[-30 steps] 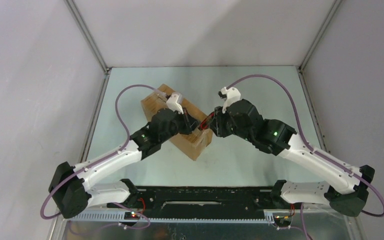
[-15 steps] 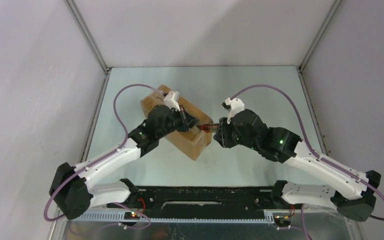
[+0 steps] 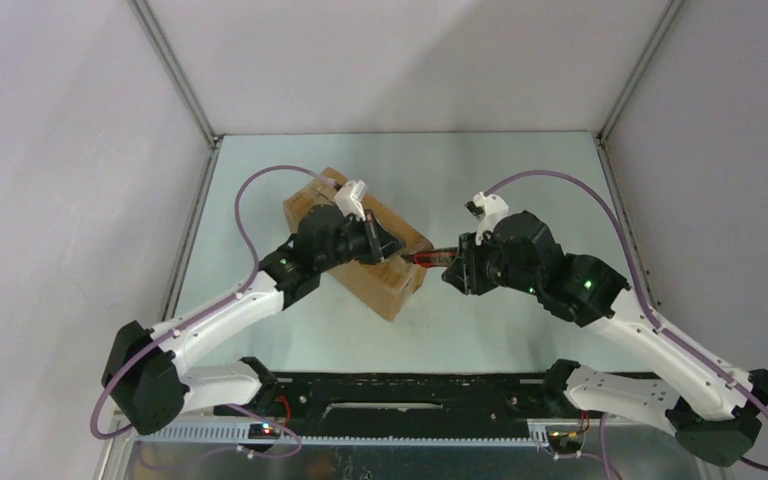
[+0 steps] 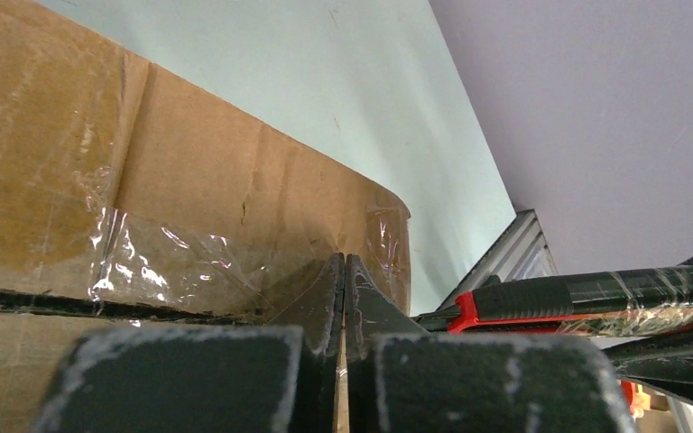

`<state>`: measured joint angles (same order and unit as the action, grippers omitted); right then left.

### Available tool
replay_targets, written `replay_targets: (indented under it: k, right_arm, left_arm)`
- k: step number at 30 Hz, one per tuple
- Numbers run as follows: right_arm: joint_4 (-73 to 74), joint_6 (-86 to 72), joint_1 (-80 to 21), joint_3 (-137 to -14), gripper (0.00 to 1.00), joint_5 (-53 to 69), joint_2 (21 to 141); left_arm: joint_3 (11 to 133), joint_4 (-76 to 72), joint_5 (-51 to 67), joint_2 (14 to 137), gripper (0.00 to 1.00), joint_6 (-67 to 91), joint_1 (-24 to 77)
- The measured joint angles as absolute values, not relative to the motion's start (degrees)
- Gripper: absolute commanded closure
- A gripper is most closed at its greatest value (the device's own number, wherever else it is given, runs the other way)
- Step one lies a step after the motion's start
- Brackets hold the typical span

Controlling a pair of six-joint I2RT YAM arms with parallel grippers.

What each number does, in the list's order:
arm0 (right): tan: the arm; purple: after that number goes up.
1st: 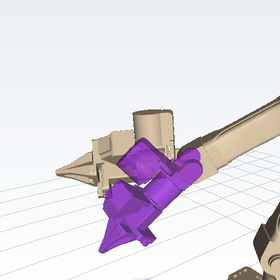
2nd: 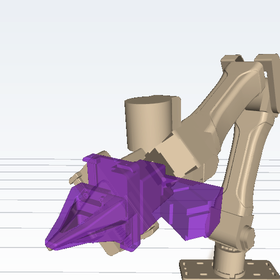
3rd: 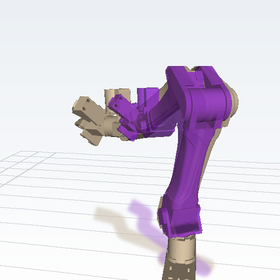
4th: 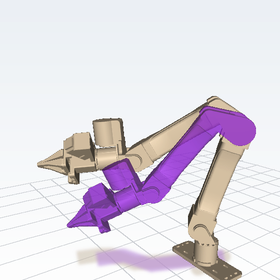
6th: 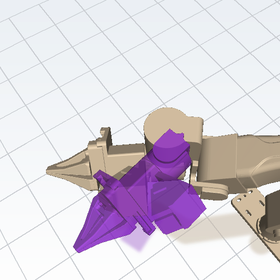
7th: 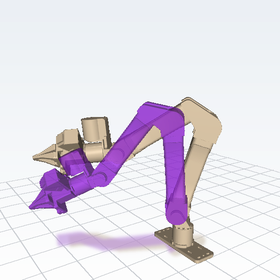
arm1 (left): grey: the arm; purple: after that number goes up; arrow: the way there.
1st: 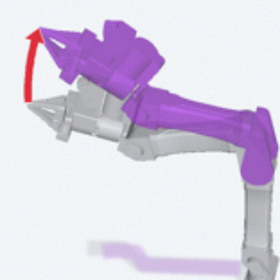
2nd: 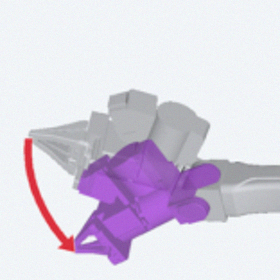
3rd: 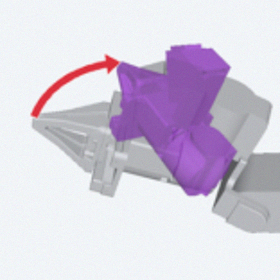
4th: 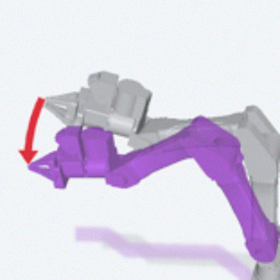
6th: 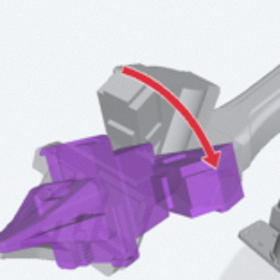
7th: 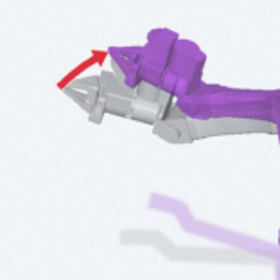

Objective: Unpack the express box
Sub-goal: Cut the express box at the center of the board.

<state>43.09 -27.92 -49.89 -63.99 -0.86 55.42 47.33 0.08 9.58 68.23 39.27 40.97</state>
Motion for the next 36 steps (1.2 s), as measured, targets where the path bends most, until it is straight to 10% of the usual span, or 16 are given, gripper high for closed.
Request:
replay_targets:
  k: [27, 36]
  right_arm:
    - [44.23, -27.22, -29.65, -68.1, 1.0, 11.88, 47.66]
    - [45.08, -26.98, -28.88, -69.17, 1.0, 14.37, 46.19]
  left_arm:
    - [46.15, -2.66, 13.56, 70.37, 0.99, 41.47, 40.01]
    - [51.16, 4.45, 13.72, 70.43, 0.76, 39.53, 39.94]
